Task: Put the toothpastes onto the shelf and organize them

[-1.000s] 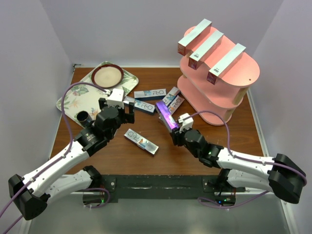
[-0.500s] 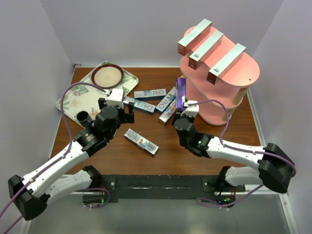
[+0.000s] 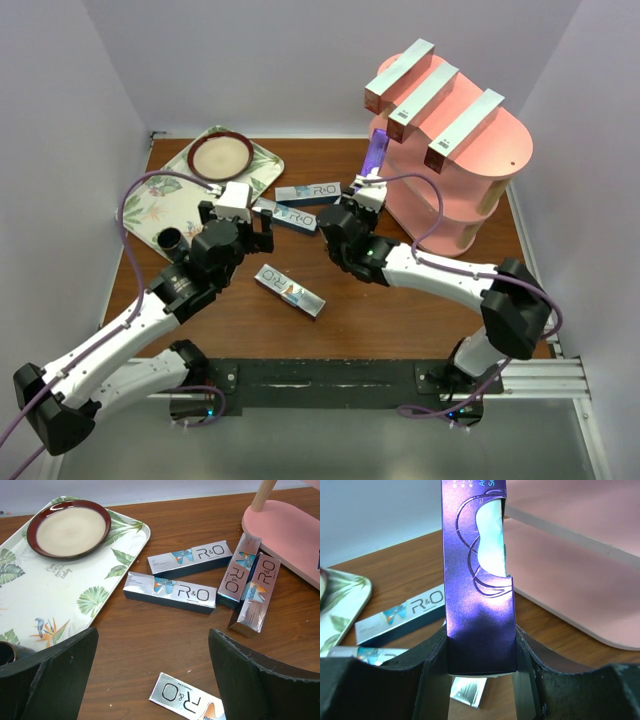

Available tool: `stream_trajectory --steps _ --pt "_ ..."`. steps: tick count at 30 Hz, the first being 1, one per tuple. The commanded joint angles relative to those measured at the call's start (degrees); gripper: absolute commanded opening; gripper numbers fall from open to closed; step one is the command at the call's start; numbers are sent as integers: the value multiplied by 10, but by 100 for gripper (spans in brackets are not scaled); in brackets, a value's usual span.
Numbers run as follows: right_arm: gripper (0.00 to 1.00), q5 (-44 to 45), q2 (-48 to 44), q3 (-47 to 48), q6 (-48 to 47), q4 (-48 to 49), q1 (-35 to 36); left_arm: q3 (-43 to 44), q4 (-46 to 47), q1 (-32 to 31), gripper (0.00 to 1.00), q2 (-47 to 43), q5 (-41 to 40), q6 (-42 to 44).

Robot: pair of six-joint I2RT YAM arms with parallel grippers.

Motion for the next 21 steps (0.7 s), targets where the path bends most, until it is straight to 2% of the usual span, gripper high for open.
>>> stream_trajectory --steps 1,8,21 --pt "40 79 21 55 17 3 -19 -6 9 3 97 -14 -4 -3" --pt "40 117 70 96 22 -7 -29 -7 12 3 97 -22 4 -4" --pt "40 120 111 156 48 -60 -60 -8 13 3 97 -20 13 -5"
